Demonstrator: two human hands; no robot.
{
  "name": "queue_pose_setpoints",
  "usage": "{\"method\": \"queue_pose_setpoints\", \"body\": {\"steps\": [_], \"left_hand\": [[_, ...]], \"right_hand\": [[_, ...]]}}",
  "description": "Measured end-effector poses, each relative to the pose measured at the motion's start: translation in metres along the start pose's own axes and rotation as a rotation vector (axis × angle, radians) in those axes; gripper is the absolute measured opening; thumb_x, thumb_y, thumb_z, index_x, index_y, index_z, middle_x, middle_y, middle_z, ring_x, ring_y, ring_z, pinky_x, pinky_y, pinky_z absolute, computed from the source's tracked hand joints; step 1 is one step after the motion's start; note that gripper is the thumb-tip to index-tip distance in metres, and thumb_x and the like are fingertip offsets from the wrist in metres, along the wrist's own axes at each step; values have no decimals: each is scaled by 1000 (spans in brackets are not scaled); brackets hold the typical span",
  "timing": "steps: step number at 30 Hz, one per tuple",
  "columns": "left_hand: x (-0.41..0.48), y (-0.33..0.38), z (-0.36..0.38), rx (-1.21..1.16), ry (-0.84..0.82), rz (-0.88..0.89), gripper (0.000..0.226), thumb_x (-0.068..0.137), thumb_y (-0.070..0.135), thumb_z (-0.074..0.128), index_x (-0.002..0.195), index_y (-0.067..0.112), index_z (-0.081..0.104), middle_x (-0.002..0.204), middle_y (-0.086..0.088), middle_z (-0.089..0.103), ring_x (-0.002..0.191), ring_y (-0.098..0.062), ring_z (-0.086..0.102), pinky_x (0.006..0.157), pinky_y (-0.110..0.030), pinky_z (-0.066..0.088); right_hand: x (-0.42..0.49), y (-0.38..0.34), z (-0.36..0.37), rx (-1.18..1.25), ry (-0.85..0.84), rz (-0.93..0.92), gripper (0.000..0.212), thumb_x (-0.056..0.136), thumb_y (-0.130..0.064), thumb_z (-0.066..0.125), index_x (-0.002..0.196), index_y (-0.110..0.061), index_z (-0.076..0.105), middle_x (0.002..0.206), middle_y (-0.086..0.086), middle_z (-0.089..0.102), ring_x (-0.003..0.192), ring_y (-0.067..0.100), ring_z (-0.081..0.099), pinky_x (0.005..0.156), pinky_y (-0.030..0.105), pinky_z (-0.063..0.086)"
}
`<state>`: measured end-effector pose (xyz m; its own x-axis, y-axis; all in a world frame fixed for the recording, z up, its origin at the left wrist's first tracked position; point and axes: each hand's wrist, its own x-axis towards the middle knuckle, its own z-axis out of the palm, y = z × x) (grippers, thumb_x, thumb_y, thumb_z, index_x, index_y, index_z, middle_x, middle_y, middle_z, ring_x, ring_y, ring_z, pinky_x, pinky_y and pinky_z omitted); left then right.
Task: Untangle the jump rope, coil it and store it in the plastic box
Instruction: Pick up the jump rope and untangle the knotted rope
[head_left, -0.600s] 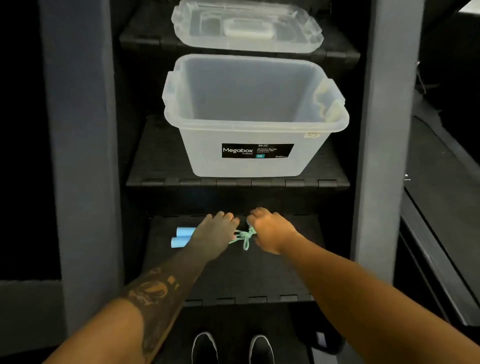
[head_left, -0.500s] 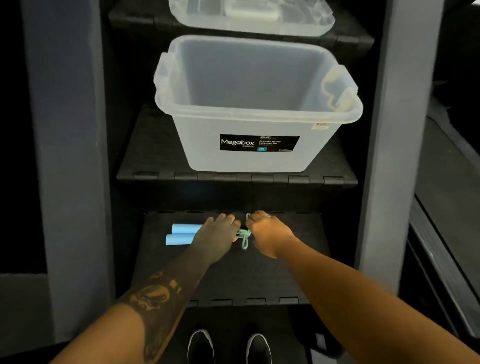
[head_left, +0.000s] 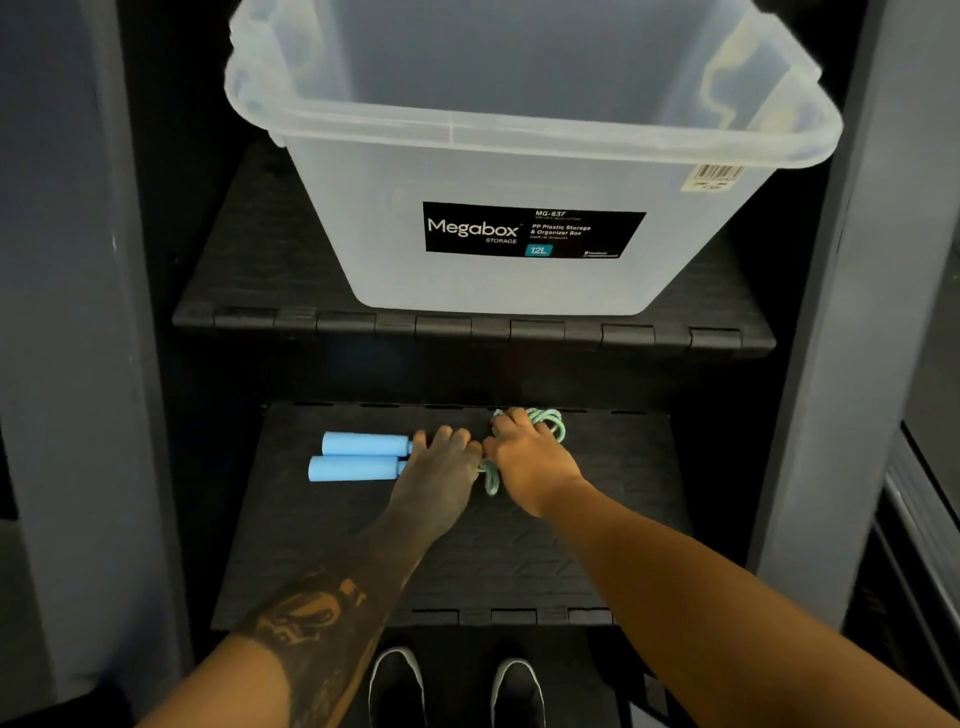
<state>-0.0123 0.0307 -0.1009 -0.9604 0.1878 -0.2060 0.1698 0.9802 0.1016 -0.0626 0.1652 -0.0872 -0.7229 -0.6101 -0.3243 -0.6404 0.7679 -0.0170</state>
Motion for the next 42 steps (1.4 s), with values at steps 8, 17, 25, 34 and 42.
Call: {"method": "queue_pose_setpoints", "body": {"steps": [8,17,25,34,42], "left_hand": [[-16,-11,-54,-590,98,-75,4,95,21,52,98,23,52,89,2,60,81,-11,57,76,-35,50],[-63,-16,-173,-1078,184,-52,14,92,19,57,99,31,57,90,2,66,83,-12,66,74,-33,55],[-104,9,-297,-1262,346,186,16,92,14,58,105,24,56,95,-7,71,85,-23,69,76,-34,57],[-141,17,-388,-1199,568,397,15,91,15,54,101,25,55,85,-11,61,72,-33,59,63,-41,48],[-135,7,-430,-1267,429,379,26,83,28,51,109,25,55,107,-29,56,101,-50,54,93,-61,44]], "right_hand": [[-10,1,-54,174,132,-93,35,86,-3,58,121,-11,60,137,13,45,126,32,36,98,49,45],[-63,-4,-173,363,327,-251,33,89,-21,59,120,-10,62,128,11,53,113,27,46,89,40,46],[-119,-4,-298,355,537,-339,31,84,-21,69,114,-16,66,124,4,57,107,20,49,87,41,49],[-175,-19,-401,139,843,-373,24,73,-25,73,96,-19,73,107,3,68,90,28,57,72,45,48],[-180,-23,-432,-142,938,-254,9,74,-26,64,78,-17,64,70,-4,59,70,21,49,62,30,26]]}}
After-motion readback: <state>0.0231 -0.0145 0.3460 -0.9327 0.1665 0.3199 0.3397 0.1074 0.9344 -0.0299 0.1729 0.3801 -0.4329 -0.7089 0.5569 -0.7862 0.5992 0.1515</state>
